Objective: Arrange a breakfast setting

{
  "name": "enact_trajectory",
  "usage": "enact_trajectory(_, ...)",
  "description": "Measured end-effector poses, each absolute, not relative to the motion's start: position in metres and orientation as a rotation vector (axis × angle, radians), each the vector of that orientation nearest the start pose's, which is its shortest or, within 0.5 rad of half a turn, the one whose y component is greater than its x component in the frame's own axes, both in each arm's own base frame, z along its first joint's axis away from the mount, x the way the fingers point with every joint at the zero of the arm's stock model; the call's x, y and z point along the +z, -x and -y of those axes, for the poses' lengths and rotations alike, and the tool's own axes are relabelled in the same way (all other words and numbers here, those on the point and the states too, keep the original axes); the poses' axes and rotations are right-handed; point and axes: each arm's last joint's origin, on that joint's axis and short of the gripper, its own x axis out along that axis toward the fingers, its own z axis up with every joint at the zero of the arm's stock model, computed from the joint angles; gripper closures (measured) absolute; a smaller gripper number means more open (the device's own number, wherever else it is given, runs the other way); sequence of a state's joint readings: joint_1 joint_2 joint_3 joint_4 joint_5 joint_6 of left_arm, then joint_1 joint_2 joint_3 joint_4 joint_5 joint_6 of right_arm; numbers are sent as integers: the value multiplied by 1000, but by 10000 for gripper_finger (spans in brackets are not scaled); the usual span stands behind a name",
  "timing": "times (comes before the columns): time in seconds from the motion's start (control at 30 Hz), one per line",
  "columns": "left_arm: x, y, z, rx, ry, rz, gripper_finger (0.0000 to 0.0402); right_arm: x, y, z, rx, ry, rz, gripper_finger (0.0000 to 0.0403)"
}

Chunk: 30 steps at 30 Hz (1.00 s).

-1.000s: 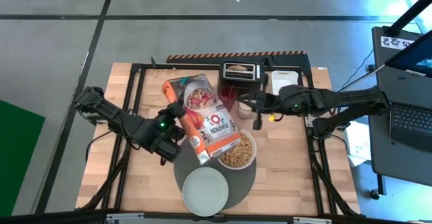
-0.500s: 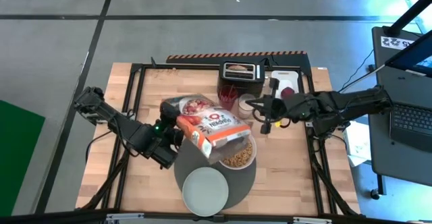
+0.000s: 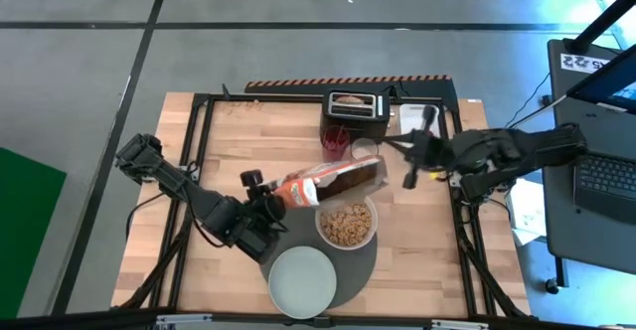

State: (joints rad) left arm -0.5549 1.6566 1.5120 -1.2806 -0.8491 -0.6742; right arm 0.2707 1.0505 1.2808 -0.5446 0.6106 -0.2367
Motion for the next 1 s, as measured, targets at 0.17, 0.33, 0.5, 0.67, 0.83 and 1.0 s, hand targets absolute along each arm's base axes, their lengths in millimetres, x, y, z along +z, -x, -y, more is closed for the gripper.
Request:
enact_trajectory(0.17,305,-272,143,658,-142,-844,276,430,-162,-27,-312,355,-290,398)
enact_trajectory(0.33,308,-269,148,787,19,-644,278,438,-119,-16,-303,319,-249,398)
enact_trajectory(0.5,315,-263,148,895,154,-400,282,441,-88,-9,-232,280,-200,398)
enact_trajectory(0.67,334,-249,138,934,248,-219,283,440,-80,-8,-185,295,-209,398)
enact_trajectory(0.83,360,-225,126,915,291,-133,283,433,-87,-11,-138,339,-222,398)
enact_trajectory(1.0,384,-196,105,910,260,-112,284,402,-99,-15,-121,332,-232,398)
